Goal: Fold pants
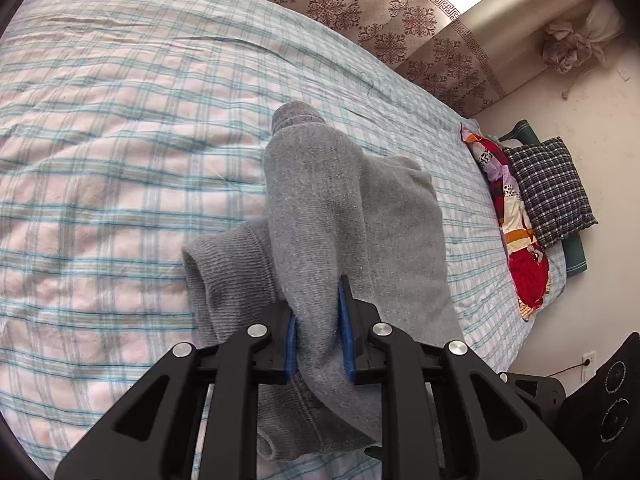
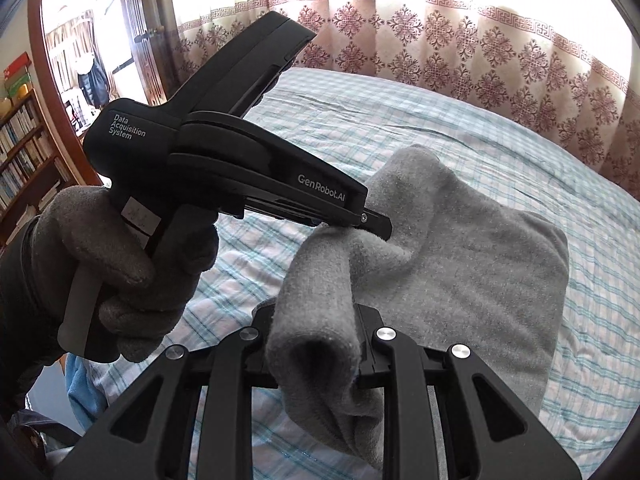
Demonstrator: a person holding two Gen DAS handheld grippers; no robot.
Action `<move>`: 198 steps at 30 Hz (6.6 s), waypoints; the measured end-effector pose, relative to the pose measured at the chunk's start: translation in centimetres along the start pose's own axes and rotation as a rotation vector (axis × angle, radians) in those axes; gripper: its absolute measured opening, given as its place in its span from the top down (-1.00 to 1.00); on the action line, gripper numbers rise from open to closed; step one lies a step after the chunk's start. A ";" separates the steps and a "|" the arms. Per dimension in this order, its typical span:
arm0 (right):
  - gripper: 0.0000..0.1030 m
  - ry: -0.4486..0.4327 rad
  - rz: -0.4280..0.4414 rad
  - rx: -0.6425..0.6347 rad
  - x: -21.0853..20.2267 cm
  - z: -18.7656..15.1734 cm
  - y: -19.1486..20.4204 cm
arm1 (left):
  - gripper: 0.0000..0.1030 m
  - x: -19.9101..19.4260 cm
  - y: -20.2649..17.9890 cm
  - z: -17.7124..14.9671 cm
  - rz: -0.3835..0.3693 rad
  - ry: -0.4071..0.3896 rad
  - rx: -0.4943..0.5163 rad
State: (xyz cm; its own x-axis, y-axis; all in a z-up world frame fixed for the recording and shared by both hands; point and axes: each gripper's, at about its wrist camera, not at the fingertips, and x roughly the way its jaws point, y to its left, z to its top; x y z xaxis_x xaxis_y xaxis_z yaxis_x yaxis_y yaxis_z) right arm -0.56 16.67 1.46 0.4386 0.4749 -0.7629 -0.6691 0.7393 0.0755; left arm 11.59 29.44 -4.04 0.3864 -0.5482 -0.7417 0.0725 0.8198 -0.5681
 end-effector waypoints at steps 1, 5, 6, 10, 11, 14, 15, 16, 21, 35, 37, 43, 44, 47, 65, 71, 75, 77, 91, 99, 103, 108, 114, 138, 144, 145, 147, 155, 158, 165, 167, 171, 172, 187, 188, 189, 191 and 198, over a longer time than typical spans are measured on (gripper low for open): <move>0.58 0.009 0.006 0.000 0.2 0.0 0.0 | 0.63 0.2 0.3 -0.1 0.004 0.003 -0.008; 0.43 0.040 0.074 0.027 1.0 0.0 -0.6 | 0.55 0.5 1.0 -0.5 0.019 0.002 -0.018; 0.35 0.040 0.094 0.038 0.9 0.0 -0.8 | 0.49 0.5 1.1 -0.6 0.030 -0.001 -0.016; 0.19 0.015 0.136 0.032 -0.1 -0.2 -1.4 | 0.40 0.1 1.3 -0.9 0.095 -0.016 -0.001; 0.11 0.003 0.145 0.029 -0.6 -0.3 -1.7 | 0.40 0.0 1.3 -1.0 0.115 -0.018 0.005; 0.05 -0.033 0.156 0.017 -2.4 -1.1 -2.6 | 0.23 -0.5 0.9 -1.1 0.180 -0.027 0.029; 0.05 -0.041 0.157 0.017 -2.9 -1.4 -3.0 | 0.21 -0.7 0.7 -1.2 0.200 -0.031 0.038; 0.05 -0.049 0.156 0.020 -3.6 -1.7 -3.5 | 0.21 -1.0 0.4 -1.3 0.219 -0.036 0.047; 0.05 -0.066 0.173 0.132 -6.7 -3.7 -6.6 | 0.21 -2.9 -1.7 -1.3 0.323 -0.084 0.105; 0.05 0.037 -0.076 0.261 -5.7 -8.3 -11.6 | 0.21 -1.7 -9.6 -6.0 0.291 -0.047 0.292; 0.05 0.059 -0.102 0.243 -5.4 -8.9 -11.7 | 0.21 -0.9 -9.5 -6.9 0.303 -0.026 0.309; 0.05 0.124 -0.068 0.257 -3.9 -10.6 -12.1 | 0.21 0.9 -7.1 -8.6 0.322 0.004 0.280; 0.05 0.135 -0.064 0.257 -3.5 -10.9 -12.0 | 0.21 1.0 -6.8 -8.7 0.317 0.001 0.278; 0.04 0.146 -0.062 0.249 -2.8 -11.6 -11.8 | 0.21 1.2 -6.4 -9.3 0.307 -0.013 0.277; 0.06 0.008 -0.132 0.296 -4.5 -5.8 -16.1 | 0.21 1.4 -6.7 -10.4 0.318 -0.082 0.311; 0.06 -0.021 -0.173 0.342 -1.5 -2.2 -19.6 | 0.21 1.3 -6.6 -10.5 0.312 -0.081 0.300; 0.05 -0.013 -0.189 0.355 1.1 -0.1 -21.2 | 0.21 1.2 -6.6 -10.5 0.308 -0.080 0.299; 0.05 -0.002 -0.200 0.356 2.6 0.8 -21.8 | 0.21 1.1 -6.5 -10.5 0.303 -0.079 0.299; 0.05 0.083 -0.230 0.360 9.2 2.3 -23.7 | 0.21 1.1 -5.9 -10.4 0.281 -0.082 0.297; 0.05 0.100 -0.231 0.358 10.3 2.8 -24.1 | 0.21 1.1 -6.0 -10.4 0.283 -0.080 0.294; 0.05 0.098 -0.229 0.358 10.2 2.8 -24.2 | 0.07 1.2 -6.0 -10.1 0.260 -0.065 0.274; 0.05 0.076 -0.220 0.375 9.0 2.7 -24.4 | 0.05 1.5 -6.5 -10.0 0.286 -0.054 0.284; -0.13 0.029 -0.239 0.361 6.3 2.2 -23.6 | -0.02 1.6 -6.8 -9.7 0.298 -0.046 0.275; -0.46 0.009 -0.190 0.547 1.1 -5.9 -24.9 | -0.50 0.7 -7.9 -7.7 0.327 -0.083 0.237; -0.49 0.030 -0.136 0.588 1.7 -6.5 -25.0 | -0.50 0.0 -8.0 -7.0 0.349 -0.108 0.225; -0.54 0.031 -0.126 0.589 1.8 -6.6 -24.9 | -0.50 -0.2 -8.1 -6.9 0.358 -0.116 0.227; -0.55 0.031 -0.112 0.590 1.9 -6.8 -24.6 | -0.57 -0.5 -8.1 -6.6 0.392 -0.132 0.226; -0.55 0.040 -0.077 0.609 2.6 -7.3 -24.2 | -0.64 -1.4 -6.0 -4.7 0.474 -0.164 0.167; -0.55 0.042 -0.067 0.613 2.7 -7.4 -24.3 | -0.64 -1.1 -5.1 -4.3 0.488 -0.152 0.154; -0.56 0.043 -0.047 0.617 2.9 -7.5 -24.5 | -0.69 0.0 -3.4 -3.8 0.494 -0.118 0.145; -0.56 0.044 -0.035 0.619 3.0 -7.5 -24.5 | -0.73 0.2 -3.1 -3.6 0.484 -0.113 0.145; -0.56 0.046 -0.009 0.618 3.3 -7.4 -24.4 | -0.74 0.9 -1.9 -3.1 0.424 -0.085 0.118; -0.56 0.047 -0.002 0.617 3.4 -7.3 -24.4 | -0.74 1.1 -1.5 -3.0 0.407 -0.076 0.105; -0.69 0.068 0.078 0.640 5.4 -6.8 -24.8 | -0.76 3.0 2.8 -2.9 0.165 -0.015 -0.048; -0.69 0.069 0.084 0.642 5.5 -6.7 -25.0 | -0.76 3.1 2.8 -2.8 0.157 -0.012 -0.046; -0.71 0.069 0.090 0.641 5.7 -6.6 -25.0 | -0.75 3.2 2.8 -2.7 0.150 -0.009 -0.043; -0.72 0.073 0.098 0.630 6.1 -6.3 -25.0 | -0.66 3.4 2.6 -2.6 0.129 -0.004 -0.032; -0.68 0.076 0.132 0.573 6.7 -5.7 -24.6 | -0.27 3.7 1.8 -2.9 0.060 0.003 -0.025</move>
State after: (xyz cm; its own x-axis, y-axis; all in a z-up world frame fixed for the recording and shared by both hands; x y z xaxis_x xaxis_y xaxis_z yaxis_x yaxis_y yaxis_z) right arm 15.40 -1.10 -9.20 0.3153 0.5602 -0.7660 -0.2753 0.8264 0.4912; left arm 10.50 28.40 -8.84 0.3866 -0.4983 -0.7760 0.0260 0.8470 -0.5309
